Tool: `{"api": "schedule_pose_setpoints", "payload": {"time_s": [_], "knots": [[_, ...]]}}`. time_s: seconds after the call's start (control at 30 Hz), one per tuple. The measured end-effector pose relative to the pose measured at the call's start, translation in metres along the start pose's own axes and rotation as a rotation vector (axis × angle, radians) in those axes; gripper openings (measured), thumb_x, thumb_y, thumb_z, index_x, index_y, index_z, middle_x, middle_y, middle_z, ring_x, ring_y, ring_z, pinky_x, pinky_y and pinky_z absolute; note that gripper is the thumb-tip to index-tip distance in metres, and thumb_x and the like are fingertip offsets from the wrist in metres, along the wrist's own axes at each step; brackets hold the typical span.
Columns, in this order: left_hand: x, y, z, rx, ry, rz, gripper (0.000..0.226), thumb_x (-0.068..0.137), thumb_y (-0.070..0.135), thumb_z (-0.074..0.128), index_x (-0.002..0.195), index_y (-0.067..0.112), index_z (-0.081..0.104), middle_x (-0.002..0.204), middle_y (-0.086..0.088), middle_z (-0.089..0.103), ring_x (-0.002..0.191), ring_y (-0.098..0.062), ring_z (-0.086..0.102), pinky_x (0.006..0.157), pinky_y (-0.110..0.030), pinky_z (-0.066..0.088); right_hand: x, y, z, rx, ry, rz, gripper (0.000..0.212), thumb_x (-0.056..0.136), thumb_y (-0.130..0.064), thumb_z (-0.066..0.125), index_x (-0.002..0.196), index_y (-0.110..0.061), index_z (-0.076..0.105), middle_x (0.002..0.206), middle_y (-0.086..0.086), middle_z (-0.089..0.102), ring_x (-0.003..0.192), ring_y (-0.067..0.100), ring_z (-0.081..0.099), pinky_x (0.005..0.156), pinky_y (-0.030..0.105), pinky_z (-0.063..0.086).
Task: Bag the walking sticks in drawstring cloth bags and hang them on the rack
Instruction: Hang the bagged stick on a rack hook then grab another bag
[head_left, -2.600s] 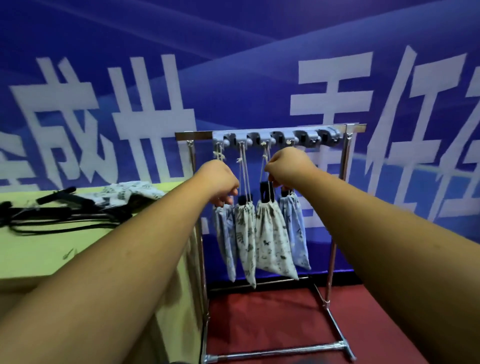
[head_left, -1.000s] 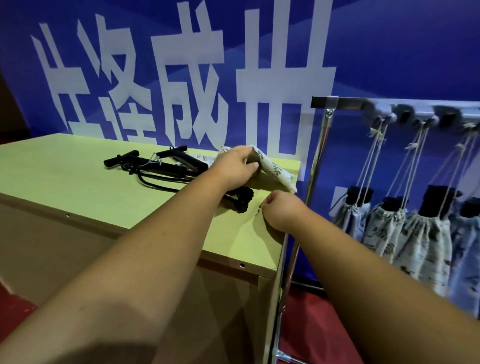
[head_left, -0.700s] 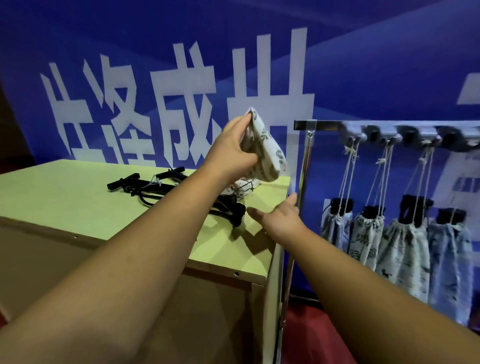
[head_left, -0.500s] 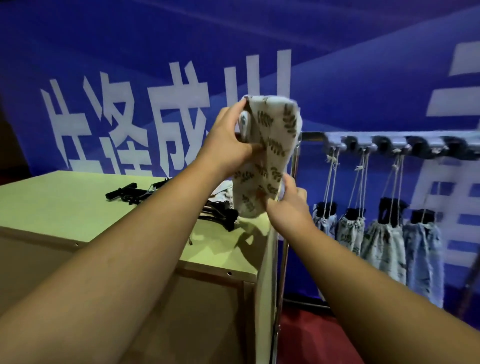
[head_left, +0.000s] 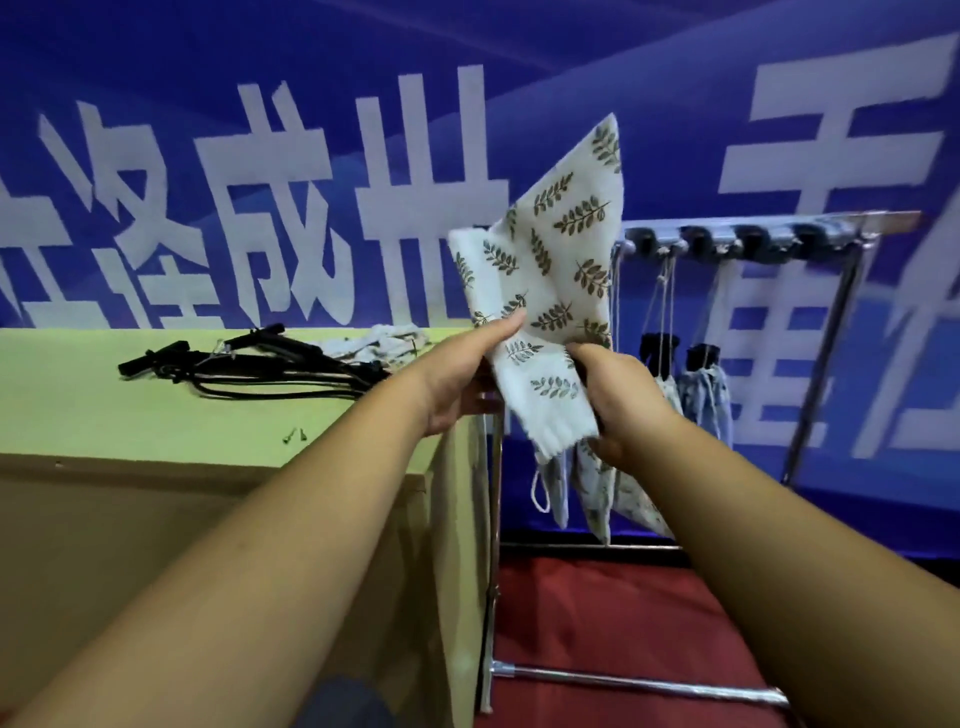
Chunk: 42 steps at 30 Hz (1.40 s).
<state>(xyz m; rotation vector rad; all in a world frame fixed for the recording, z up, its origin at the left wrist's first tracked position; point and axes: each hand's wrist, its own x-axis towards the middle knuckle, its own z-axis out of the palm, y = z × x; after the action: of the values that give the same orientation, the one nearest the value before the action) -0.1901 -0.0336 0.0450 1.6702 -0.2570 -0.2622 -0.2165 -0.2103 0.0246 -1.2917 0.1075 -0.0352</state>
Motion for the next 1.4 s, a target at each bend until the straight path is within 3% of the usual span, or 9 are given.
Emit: {"api": "schedule_pose_setpoints", "payload": {"time_s": [0.1,0.27,0.43,0.57,0.77,0.9,1.23,1.33,1.4], "knots": [[0.002,-0.032,0.022,-0.022,-0.047,-0.090,0.061,0.093,0.073,0.060,0.127,0.023,0.073,0.117,-0.004,0.080,0.108,-0.025,0.076,0.102,-0.047,0.056,-0.006,0.013,-0.025,0.101,-0.012,0.175,0.032,0.107,-0.016,0.053,0.125,0.005,0.069,0.112,0.018,0.080,0.105,0.031,0.079,0.098,0.046,0.062],[0.006,-0.079,0.048,-0.074,-0.002,-0.174,0.058,0.091,0.068,0.070,0.123,0.021,0.064,0.094,0.004,0.079,0.071,-0.013,0.072,0.067,-0.029,0.052,-0.011,0.054,-0.059,-0.011,0.013,0.424,0.028,0.107,-0.005,0.044,0.087,-0.002,0.063,0.053,0.004,0.063,0.038,0.012,0.061,0.037,0.018,0.050],[0.014,-0.130,0.059,-0.017,0.124,-0.201,0.045,0.093,0.056,0.075,0.101,0.014,0.061,0.072,-0.008,0.060,0.038,-0.010,0.036,0.038,-0.017,0.030,0.000,0.112,-0.088,-0.149,-0.088,0.662,0.026,0.103,-0.012,0.054,0.088,-0.001,0.072,0.078,0.011,0.072,0.061,0.021,0.071,0.066,0.026,0.064],[0.017,-0.168,0.066,0.181,0.194,-0.241,0.044,0.096,0.054,0.073,0.090,0.011,0.070,0.065,-0.011,0.064,0.039,-0.017,0.050,0.043,-0.021,0.042,-0.004,0.143,-0.097,-0.303,-0.206,0.835,0.037,0.097,-0.049,0.065,0.080,-0.018,0.072,0.073,0.000,0.070,0.058,0.013,0.064,0.050,0.023,0.055],[0.020,-0.213,0.072,0.312,0.258,-0.376,0.073,0.077,0.086,0.067,0.078,0.013,0.068,0.070,-0.010,0.070,0.060,-0.026,0.067,0.063,-0.038,0.059,-0.011,0.183,-0.109,-0.293,-0.319,0.896,0.096,0.078,-0.097,0.051,0.119,-0.013,0.077,0.116,0.013,0.077,0.096,0.035,0.076,0.082,0.048,0.064],[0.022,-0.241,0.068,0.348,0.306,-0.435,0.102,0.046,0.108,0.060,0.083,0.015,0.075,0.089,0.000,0.079,0.079,-0.024,0.076,0.083,-0.039,0.062,-0.004,0.210,-0.112,-0.221,-0.327,0.879,0.106,0.075,-0.099,0.051,0.136,-0.014,0.072,0.134,0.016,0.073,0.128,0.040,0.067,0.100,0.056,0.057],[0.042,-0.262,0.055,0.047,0.187,-0.522,0.098,0.061,0.096,0.070,0.120,0.018,0.073,0.105,0.000,0.083,0.097,-0.021,0.080,0.093,-0.045,0.062,0.038,0.217,-0.087,-0.328,-0.423,0.785,0.097,0.083,-0.097,0.036,0.132,-0.021,0.071,0.124,0.012,0.078,0.118,0.034,0.075,0.102,0.050,0.058],[0.049,-0.261,0.053,0.004,0.193,-0.584,0.105,0.065,0.103,0.055,0.131,0.022,0.069,0.115,-0.004,0.080,0.099,-0.024,0.079,0.080,-0.041,0.064,0.048,0.210,-0.087,-0.318,-0.466,0.781,0.082,0.093,-0.087,0.038,0.130,-0.022,0.071,0.125,0.010,0.078,0.116,0.033,0.075,0.105,0.050,0.056],[0.050,-0.260,0.053,0.017,0.222,-0.642,0.087,0.087,0.095,0.033,0.116,0.021,0.069,0.092,-0.003,0.077,0.075,-0.020,0.072,0.058,-0.030,0.058,0.054,0.209,-0.088,-0.327,-0.448,0.766,0.058,0.107,-0.066,0.041,0.129,-0.020,0.068,0.125,0.012,0.078,0.116,0.035,0.075,0.109,0.054,0.054]]}}
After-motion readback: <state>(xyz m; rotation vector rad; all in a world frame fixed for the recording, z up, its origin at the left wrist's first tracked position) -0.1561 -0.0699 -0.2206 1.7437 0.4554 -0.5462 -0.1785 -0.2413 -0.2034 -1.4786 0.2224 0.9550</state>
